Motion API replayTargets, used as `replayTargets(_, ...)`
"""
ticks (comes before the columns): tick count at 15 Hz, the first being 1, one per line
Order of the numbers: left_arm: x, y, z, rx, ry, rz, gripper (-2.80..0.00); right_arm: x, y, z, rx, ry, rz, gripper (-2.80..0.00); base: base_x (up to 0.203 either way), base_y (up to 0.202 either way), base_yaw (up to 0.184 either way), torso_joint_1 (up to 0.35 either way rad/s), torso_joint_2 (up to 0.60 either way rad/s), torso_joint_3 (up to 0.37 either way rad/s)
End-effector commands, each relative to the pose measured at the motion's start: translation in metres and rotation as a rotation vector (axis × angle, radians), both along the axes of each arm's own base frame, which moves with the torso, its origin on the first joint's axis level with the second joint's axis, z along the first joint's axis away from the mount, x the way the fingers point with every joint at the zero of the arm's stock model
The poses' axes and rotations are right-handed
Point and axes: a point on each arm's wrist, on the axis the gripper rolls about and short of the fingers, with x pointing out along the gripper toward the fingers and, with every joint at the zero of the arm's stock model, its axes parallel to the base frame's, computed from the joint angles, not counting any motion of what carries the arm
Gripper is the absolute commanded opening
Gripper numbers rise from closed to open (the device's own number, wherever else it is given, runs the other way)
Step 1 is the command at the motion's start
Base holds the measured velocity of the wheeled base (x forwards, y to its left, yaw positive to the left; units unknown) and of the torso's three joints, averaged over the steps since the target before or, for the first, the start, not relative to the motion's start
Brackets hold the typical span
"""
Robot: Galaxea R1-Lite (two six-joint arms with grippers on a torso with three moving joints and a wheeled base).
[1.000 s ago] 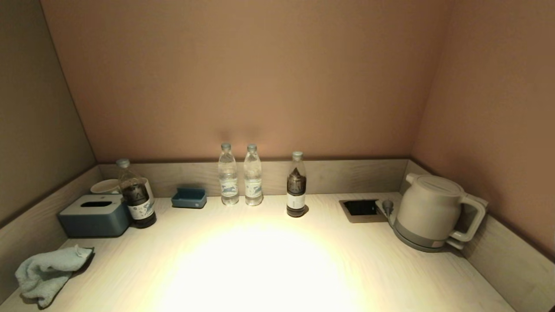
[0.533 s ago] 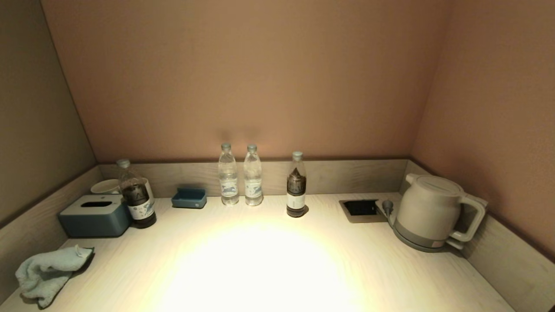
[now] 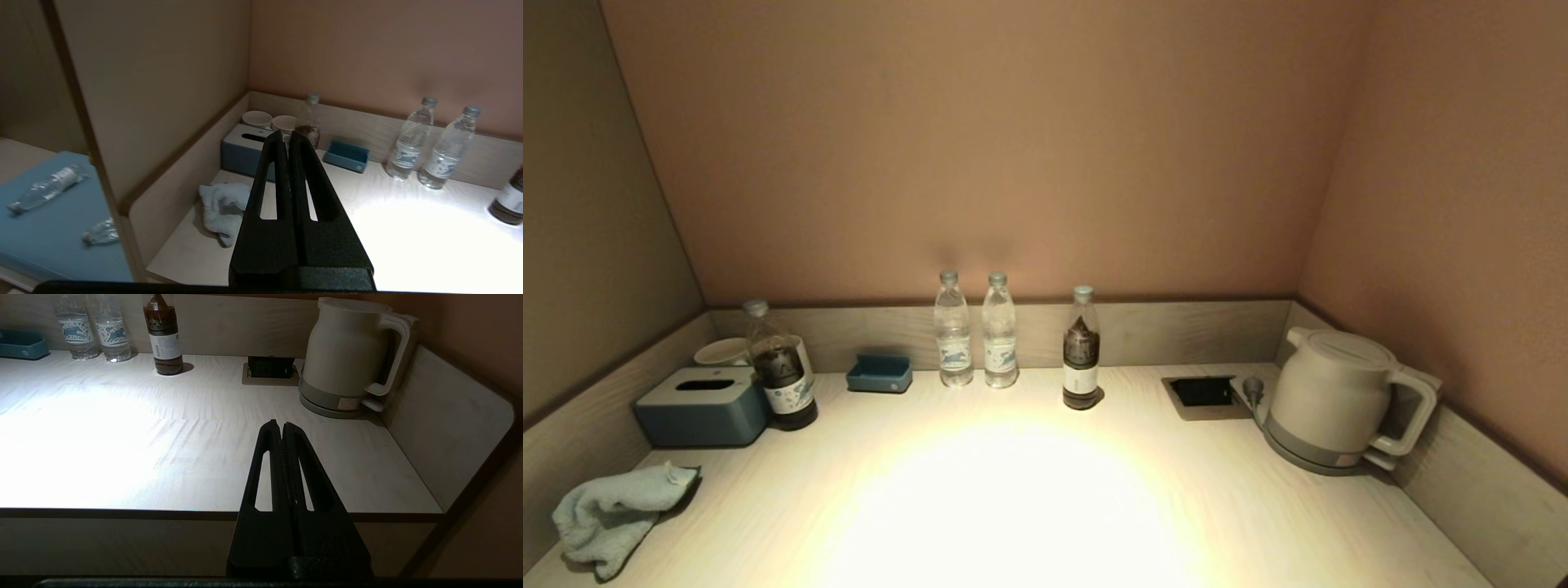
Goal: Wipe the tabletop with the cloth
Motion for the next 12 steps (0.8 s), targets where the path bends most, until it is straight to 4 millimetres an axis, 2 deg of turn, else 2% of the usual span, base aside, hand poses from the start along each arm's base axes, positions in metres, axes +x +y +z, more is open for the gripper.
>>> replayTargets(1, -0.009, -0.004, 0.001, 0.02, -0.034, 0.005, -2.8, 0.0, 0.0, 0.0, 0.0, 0.001, 0.001, -2.8, 0.0, 0.0, 0.0, 0.0, 0.0, 0.0)
replayTargets(3, -0.011, -0.003, 0.002, 0.026, -0.034, 0.028, -2.8, 0.0, 0.0, 0.0, 0.0, 0.001, 0.001, -2.8, 0.0, 0.0, 0.0, 0.0, 0.0, 0.0)
replayTargets(6, -0.025, 0.009, -0.001, 0.039, -0.046, 0.059, -2.8, 0.0, 0.0, 0.0, -0.001, 0.003, 0.001, -2.8, 0.0, 0.0, 0.0, 0.0, 0.0, 0.0)
replayTargets(9, -0.047, 0.014, -0.016, 0.071, -0.05, 0.036, -2.8, 0.0, 0.0, 0.0, 0.0, 0.001, 0.001, -2.8, 0.0, 0.0, 0.0, 0.0, 0.0, 0.0)
replayTargets(12, -0.05, 0.015, -0.033, 0.075, -0.035, 0.021, -2.8, 0.0, 0.0, 0.0, 0.0, 0.001, 0.001, -2.8, 0.0, 0.0, 0.0, 0.0, 0.0, 0.0)
